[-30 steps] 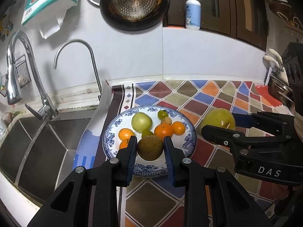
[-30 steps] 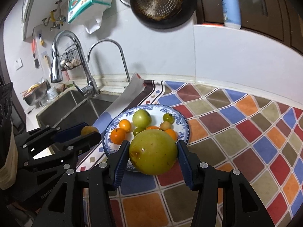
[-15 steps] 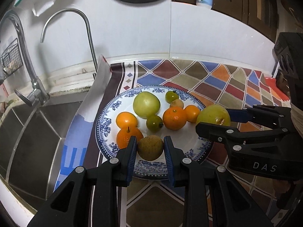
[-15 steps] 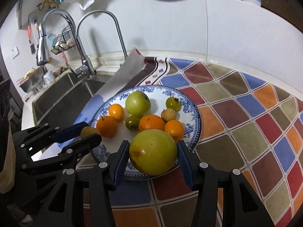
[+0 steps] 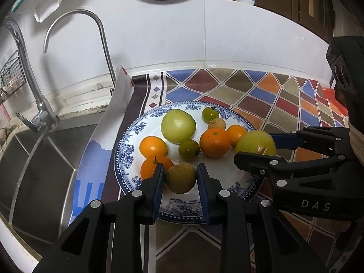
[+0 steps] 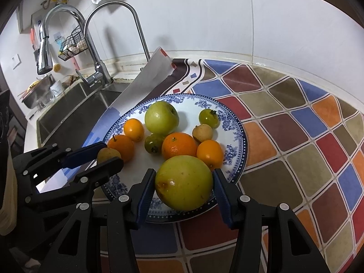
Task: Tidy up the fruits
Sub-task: 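Open the left gripper onto the plate while the right gripper releases the apple there, then withdraw both grippers from the plate back over the counter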
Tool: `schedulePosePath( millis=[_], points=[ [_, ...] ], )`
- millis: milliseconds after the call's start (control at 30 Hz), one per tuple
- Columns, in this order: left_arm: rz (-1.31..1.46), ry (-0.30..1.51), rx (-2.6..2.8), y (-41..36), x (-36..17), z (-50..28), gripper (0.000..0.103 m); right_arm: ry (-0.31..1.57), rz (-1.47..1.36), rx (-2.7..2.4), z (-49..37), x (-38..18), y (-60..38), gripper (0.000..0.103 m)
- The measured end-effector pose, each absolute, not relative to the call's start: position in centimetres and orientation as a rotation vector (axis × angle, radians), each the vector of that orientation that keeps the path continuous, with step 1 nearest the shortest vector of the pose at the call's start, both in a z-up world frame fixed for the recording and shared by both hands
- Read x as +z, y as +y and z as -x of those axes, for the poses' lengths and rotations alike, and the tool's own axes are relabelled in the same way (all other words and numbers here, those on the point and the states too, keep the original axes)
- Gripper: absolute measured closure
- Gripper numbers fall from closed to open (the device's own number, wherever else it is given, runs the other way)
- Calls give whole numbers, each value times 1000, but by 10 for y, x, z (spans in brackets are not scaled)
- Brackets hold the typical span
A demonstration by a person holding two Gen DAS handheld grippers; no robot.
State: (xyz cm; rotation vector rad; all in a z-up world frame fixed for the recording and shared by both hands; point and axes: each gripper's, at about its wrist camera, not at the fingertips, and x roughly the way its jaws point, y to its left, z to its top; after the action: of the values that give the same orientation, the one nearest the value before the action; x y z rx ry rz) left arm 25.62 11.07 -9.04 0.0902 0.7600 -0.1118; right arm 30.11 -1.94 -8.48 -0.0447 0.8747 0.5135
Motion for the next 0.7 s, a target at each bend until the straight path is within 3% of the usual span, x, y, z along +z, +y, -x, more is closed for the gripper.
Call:
schedulePosePath(
  millis=[400,700],
  points=[
    [-95,689,-86,107,-63,-226,74,732,83,435,-266,-49,-37,51],
    [-87,622,-75,96,-33,-187,67,665,62,374,-225,-24,-61,50]
  ],
)
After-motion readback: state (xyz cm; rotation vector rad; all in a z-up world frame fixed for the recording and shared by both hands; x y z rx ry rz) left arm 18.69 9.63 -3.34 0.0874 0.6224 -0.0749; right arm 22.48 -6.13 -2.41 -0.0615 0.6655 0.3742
